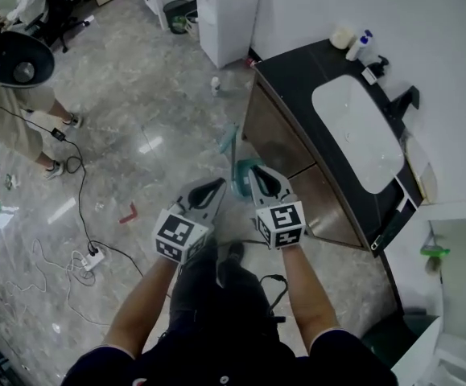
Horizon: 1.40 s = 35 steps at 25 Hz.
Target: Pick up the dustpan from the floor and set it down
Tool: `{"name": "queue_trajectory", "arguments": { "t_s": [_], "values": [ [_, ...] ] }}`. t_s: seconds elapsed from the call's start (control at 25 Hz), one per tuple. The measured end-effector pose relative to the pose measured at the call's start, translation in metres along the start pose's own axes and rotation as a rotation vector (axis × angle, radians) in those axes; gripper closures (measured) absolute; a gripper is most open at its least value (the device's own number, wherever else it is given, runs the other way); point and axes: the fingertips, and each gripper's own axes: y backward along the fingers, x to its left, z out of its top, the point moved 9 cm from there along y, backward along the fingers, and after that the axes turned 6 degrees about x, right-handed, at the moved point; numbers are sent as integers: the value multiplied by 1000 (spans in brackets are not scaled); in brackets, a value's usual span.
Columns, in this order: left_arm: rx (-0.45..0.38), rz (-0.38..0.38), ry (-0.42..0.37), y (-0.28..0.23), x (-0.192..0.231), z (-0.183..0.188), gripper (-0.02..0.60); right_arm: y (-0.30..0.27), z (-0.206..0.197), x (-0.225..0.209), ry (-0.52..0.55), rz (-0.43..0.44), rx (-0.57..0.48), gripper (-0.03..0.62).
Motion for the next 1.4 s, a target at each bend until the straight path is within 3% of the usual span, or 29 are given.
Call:
{"name": "queue_trajectory", "arguments": {
  "t_s": [0.16,0.28,0.36,0.56,0.96,1.0,1.12,1.4],
  "values": [
    [48,-13,46,-30,38,-28,568,-62,-33,-17,4,-59,112,565],
    [76,-18,62,-49,64,-42,568,-108,-57,-29,7,-33,193,401],
    [99,-23,75,-58,77,-52,568,-135,-72,-37,21,-28,247,372],
    [135,-29,111,-77,110,-70,568,-193,-98,-60,26,-6,321,372],
    [166,-40,167,-105,157,-84,568,-257,-101,-76,35,31,279,375],
    [168,-42,172,-107,160,-82,568,-259,-100,-78,32,30,278,380],
    [173,-54,171,-115,169,-82,568,-266,-96,-82,41,21,276,493],
    [183,-69,192,-122,178,-83,568,-265,-91,-81,62,38,310,500]
  ]
}}
